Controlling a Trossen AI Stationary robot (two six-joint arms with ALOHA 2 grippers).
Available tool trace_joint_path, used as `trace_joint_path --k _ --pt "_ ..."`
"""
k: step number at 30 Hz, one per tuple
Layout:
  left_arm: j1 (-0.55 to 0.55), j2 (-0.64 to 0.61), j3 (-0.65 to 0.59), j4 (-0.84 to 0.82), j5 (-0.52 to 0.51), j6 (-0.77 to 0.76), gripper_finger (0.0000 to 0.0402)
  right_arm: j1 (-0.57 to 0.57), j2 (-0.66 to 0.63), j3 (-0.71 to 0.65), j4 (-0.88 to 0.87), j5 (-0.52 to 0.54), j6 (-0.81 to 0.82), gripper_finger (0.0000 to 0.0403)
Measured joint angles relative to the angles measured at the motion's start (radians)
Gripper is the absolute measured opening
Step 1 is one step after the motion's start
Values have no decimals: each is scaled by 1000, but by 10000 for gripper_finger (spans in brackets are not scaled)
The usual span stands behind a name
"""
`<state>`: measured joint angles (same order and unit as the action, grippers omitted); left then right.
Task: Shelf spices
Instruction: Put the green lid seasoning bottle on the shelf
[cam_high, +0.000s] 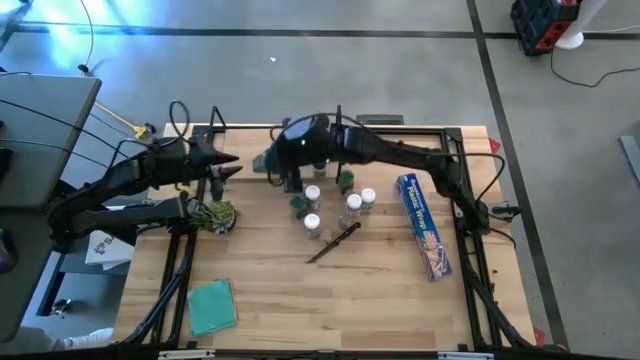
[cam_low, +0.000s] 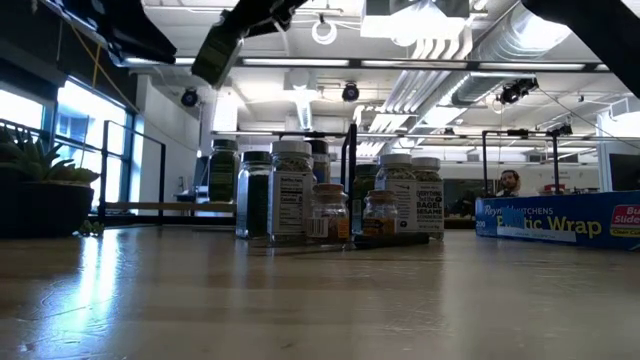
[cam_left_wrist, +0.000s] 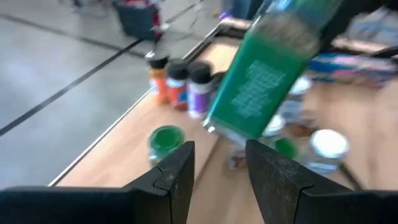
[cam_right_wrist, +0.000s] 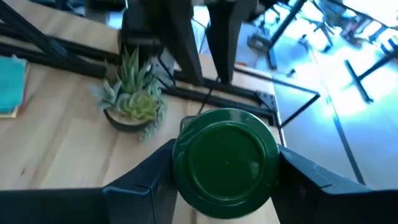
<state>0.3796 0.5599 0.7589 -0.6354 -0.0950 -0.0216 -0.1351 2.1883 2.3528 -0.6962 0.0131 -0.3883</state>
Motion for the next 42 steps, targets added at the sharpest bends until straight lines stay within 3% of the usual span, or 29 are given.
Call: trace_joint_path --k 6,9,20,25,30,35,42 --pt "0 114 -1 23 -100 0 140 -39 0 0 60 -186 -13 189" --pt "0 155 -1 68 -124 20 140 -39 0 0 77 -226 -16 189" --pt "-2 164 -2 128 -123 76 140 -42 -16 2 4 -187 -65 189" --pt "-3 104 -1 125 -45 119 140 -57 -25 2 -75 -158 -95 189" --pt "-4 88 -1 123 77 206 140 -71 -25 2 -44 -188 -92 189" --pt "-29 133 -21 190 112 234 140 -63 -27 2 22 -247 -82 189" --pt "-49 186 -51 293 104 251 140 -41 -28 0 49 -246 -57 189"
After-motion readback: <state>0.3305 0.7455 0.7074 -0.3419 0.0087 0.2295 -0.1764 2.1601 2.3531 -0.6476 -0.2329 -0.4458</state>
